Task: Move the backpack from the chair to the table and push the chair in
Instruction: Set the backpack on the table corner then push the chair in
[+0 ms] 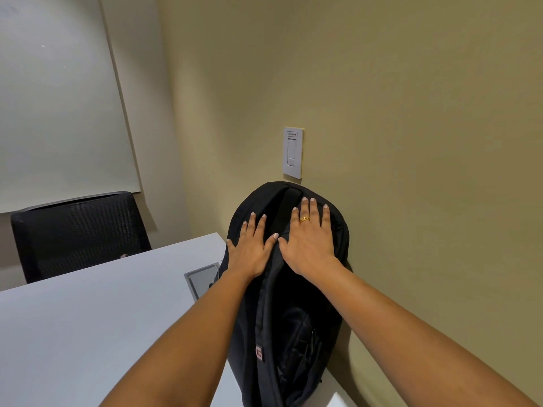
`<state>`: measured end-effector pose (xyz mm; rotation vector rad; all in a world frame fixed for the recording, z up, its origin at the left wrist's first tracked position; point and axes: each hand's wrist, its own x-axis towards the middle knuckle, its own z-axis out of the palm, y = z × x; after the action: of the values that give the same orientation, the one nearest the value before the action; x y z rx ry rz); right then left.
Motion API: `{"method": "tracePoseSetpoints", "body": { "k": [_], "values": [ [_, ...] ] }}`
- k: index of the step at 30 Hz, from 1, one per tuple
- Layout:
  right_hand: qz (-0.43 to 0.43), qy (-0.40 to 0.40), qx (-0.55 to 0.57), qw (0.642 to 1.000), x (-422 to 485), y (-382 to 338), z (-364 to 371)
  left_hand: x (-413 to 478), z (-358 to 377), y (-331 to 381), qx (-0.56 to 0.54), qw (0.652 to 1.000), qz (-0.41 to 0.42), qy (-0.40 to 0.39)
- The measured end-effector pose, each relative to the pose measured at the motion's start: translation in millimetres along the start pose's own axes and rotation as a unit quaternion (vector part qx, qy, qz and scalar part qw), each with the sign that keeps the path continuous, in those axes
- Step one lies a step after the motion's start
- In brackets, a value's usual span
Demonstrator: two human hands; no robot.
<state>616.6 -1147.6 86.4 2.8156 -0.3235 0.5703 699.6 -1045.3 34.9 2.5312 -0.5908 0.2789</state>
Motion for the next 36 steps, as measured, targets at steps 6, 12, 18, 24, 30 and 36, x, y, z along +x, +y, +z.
{"method": "tracePoseSetpoints", "body": {
  "k": [6, 12, 18, 24, 30, 36],
  "values": [
    [-0.044, -0.016, -0.001, 0.999, -25, -31, -1, -30, 5, -22, 0.02, 0.999, -0.023, -0.008],
    [-0.077, -0.015, -0.003, 0.997, -63, -58, 10, -77, 11, -43, 0.028, 0.997, -0.047, -0.048],
    [-0.109, -0.048, -0.003, 0.993, -112, -71, 21, -125, 14, -48, 0.067, 0.994, -0.054, -0.073],
    [-0.11, -0.123, 0.041, 0.985, -171, -71, 32, -189, 9, -46, 0.121, 0.986, -0.074, -0.091],
    [-0.156, -0.158, 0.099, 0.97, -248, -64, 26, -279, 4, -36, 0.161, 0.975, -0.111, -0.106],
    [-0.207, -0.21, 0.114, 0.949, -331, -69, 12, -394, -6, -29, 0.179, 0.962, -0.146, -0.144]
  ]
}}
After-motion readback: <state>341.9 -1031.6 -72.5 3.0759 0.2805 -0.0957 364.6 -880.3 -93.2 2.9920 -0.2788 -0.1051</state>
